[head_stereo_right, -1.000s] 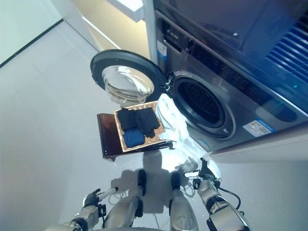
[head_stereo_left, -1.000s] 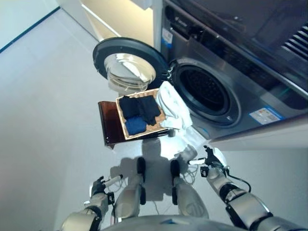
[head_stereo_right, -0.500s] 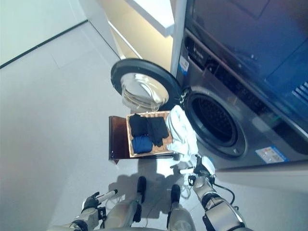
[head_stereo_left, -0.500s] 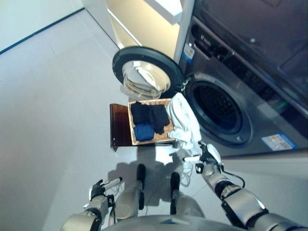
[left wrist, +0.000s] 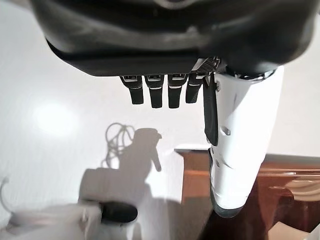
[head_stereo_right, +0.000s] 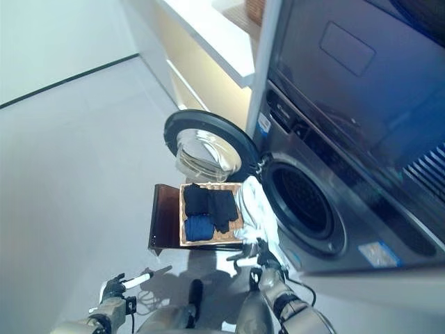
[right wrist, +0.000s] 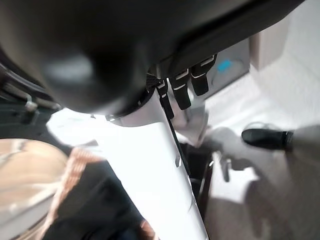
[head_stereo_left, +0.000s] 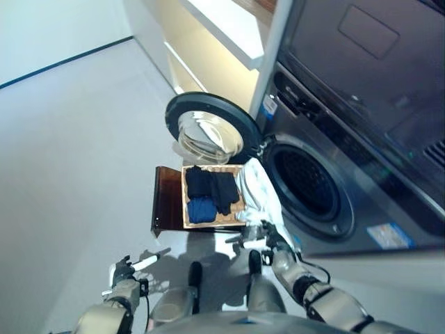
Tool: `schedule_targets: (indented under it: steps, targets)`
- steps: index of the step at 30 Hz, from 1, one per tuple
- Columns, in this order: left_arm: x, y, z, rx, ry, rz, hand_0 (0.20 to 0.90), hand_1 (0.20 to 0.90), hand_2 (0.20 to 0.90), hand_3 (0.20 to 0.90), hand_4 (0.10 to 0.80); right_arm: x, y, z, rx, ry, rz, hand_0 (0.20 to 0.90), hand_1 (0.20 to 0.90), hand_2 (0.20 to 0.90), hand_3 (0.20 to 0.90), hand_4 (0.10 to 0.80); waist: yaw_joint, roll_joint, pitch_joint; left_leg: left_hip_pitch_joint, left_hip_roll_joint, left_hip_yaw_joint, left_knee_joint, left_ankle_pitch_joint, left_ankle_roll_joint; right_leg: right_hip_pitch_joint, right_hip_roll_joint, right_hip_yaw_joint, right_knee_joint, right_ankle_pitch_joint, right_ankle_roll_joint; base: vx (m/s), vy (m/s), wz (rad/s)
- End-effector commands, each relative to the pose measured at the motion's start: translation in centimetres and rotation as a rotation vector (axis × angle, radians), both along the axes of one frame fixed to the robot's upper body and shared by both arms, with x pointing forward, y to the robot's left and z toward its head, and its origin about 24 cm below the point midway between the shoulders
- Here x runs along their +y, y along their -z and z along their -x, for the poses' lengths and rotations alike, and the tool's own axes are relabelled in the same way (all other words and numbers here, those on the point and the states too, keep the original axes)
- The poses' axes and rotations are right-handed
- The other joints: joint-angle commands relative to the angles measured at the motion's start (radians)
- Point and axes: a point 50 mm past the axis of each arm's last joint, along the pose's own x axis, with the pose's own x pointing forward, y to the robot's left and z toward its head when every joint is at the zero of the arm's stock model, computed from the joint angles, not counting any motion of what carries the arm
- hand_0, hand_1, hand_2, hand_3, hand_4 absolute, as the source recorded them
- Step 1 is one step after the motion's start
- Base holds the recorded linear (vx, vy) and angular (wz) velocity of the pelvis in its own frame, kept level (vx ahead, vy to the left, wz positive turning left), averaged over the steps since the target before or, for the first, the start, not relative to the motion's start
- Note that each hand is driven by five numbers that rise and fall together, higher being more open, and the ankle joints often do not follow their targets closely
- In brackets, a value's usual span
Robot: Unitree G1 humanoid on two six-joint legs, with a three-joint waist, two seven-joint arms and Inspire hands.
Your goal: Pick up the clothes and place them into the washing machine
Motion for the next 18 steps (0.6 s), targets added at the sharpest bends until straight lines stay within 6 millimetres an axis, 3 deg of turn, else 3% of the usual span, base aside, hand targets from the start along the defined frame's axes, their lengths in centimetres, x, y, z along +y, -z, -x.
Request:
schedule_targets:
  steps: [1, 5, 6, 7, 10, 17, 18]
  targets:
    - [-1.0, -0.8, -2.2, -0.079, 0.112, -0.027, 0.9, 0.9, 0.9, 0.9, 0.8, -3.3, -2.2, -2.5, -0.119, 0.055, 0.1, 0.9, 0.9, 0.9, 0.9, 0.8, -0.008, -0.01, -0.01, 0.03, 0.098, 0.007, 0.006, -0.011, -0.091, -0.062, -0.056, 0.006, 0.1, -0.053, 0.026, 0.041, -0.012, 1.03]
    - [-0.8, -1.1, -2.6, -0.086, 0.162, -0.065, 0.9, 0.9, 0.9, 0.9, 0.8, -3.5, -3.5, -4.0, -0.187, 0.062, 0.11, 0.9, 0.9, 0.9, 0.9, 0.8, -0.01, 0.0, -0.017, 0.033, 0.096, 0.022, -0.007, -0.009, -0.088, -0.076, -0.054, 0.018, 0.114, -0.057, 0.029, 0.004, 0.015, 0.02]
    - [-0.6, -1.0, -2.3, -0.069, 0.165, -0.081, 0.9, 0.9, 0.9, 0.9, 0.8, -3.3, -4.7, -5.4, -0.253, 0.067, 0.103, 0.9, 0.9, 0.9, 0.9, 0.8, -0.008, 0.005, -0.014, 0.034, 0.086, 0.026, -0.008, -0.016, -0.084, -0.085, -0.059, 0.025, 0.116, -0.055, 0.033, -0.003, 0.045, -0.09]
    - [-0.6, -1.0, -2.3, -0.069, 0.165, -0.081, 0.9, 0.9, 0.9, 0.9, 0.8, -3.3, -4.7, -5.4, -0.253, 0.067, 0.103, 0.9, 0.9, 0.9, 0.9, 0.8, -0.008, 0.005, -0.014, 0.034, 0.086, 0.026, -0.008, -0.016, -0.084, -0.085, -0.059, 0.025, 0.116, -0.055, 0.033, -0.004, 0.085, -0.15]
    - [-0.8, -0.9, -2.2, -0.074, 0.149, -0.083, 0.9, 0.9, 0.9, 0.9, 0.8, -2.3, -6.8, -8.0, -0.358, 0.039, 0.104, 0.9, 0.9, 0.9, 0.9, 0.8, 0.002, 0.014, -0.005, 0.043, 0.076, 0.033, -0.026, -0.016, -0.082, -0.096, -0.07, 0.038, 0.115, -0.046, 0.042, -0.005, 0.061, -0.2]
    - [-1.0, -0.9, -2.3, -0.082, 0.131, -0.081, 0.9, 0.9, 0.9, 0.9, 0.8, -1.5, -9.8, -10.7, -0.486, 0.036, 0.087, 0.9, 0.9, 0.9, 0.9, 0.8, 0.01, 0.024, 0.017, 0.029, 0.072, 0.028, -0.044, -0.001, -0.085, -0.115, -0.083, 0.034, 0.113, -0.038, 0.048, -0.014, 0.024, -0.02]
    - [-1.0, -0.9, -2.2, -0.084, 0.126, -0.078, 0.9, 0.9, 0.9, 0.9, 0.8, -1.4, -11.0, -11.7, -0.528, 0.035, 0.09, 0.9, 0.9, 0.9, 0.9, 0.8, 0.015, 0.028, 0.03, 0.02, 0.07, 0.024, -0.045, 0.004, -0.087, -0.124, -0.085, 0.034, 0.118, -0.037, 0.048, -0.02, 0.015, 0.03]
